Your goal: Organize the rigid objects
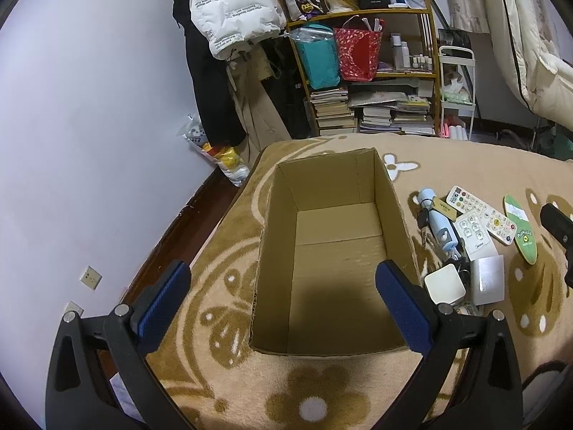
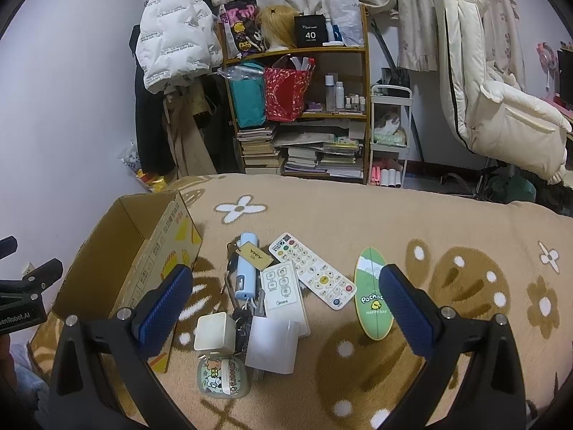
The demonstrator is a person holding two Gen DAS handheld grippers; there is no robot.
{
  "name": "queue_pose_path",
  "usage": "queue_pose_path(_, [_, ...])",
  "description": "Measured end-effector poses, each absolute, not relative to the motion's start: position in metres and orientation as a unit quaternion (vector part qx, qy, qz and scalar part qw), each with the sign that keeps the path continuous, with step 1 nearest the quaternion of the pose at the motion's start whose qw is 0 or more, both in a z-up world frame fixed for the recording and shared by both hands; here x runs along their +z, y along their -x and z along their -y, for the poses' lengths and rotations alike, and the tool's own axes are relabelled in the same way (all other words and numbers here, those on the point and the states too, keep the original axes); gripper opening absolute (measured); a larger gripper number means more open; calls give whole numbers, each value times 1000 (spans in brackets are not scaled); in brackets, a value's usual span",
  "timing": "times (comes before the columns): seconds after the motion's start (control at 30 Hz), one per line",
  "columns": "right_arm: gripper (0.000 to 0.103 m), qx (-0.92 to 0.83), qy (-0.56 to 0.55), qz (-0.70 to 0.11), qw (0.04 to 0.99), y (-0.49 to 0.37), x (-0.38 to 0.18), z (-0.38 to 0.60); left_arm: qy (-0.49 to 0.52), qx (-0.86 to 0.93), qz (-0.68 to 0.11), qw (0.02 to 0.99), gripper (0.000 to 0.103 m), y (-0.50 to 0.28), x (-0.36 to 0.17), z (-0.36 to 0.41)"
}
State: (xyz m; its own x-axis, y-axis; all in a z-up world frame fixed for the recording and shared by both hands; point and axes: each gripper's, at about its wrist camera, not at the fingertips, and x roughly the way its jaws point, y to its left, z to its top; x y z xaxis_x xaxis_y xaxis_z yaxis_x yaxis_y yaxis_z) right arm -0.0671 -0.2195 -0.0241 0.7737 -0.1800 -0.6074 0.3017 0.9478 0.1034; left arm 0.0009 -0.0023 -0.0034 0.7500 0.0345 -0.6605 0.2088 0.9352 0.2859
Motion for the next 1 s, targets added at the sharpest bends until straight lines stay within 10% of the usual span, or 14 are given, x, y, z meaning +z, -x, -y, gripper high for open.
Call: queue_pose_path(1.0, [103, -129, -121, -333, 926, 63, -26, 228, -181, -47, -354, 916, 102, -2, -5, 2])
